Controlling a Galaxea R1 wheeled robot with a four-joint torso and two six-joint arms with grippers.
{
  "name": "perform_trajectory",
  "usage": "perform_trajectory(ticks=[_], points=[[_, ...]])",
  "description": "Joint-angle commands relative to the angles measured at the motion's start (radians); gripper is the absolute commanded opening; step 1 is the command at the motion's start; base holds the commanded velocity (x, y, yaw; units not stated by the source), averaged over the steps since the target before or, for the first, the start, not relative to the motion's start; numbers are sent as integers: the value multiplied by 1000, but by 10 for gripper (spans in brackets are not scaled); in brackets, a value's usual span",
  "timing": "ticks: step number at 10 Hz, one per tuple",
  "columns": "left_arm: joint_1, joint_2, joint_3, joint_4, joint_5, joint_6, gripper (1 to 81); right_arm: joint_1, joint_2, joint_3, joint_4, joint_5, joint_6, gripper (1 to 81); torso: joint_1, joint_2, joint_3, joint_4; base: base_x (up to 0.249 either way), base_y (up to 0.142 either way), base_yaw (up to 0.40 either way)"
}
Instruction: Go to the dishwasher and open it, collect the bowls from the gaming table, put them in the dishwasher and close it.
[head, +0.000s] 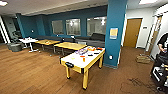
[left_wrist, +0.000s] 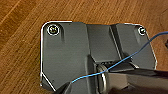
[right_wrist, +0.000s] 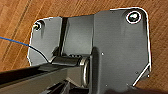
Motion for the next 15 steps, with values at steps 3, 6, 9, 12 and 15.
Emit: perform_trajectory(ticks=[3,6,9,12,15], points=[[-50,-2,1,-5,40,-3,811,55,6,2,-5,-50,-1,811,1,0,0,0,77,0,0],[-50,-2,1,-3,40,-1,811,53,6,1,-5,-50,-1,811,2,-1,0,0,170,0,0],[-47,-2,1,-3,40,-1,811,53,6,-1,-5,-50,-1,811,2,-1,0,0,171,0,0],[-47,-3,1,-3,37,-1,811,53,8,-1,-5,-50,-1,811,2,-1,0,0,170,0,0],[-47,-2,1,-3,37,-1,811,55,8,-1,-6,-50,-1,811,2,-1,0,0,184,0,0]])
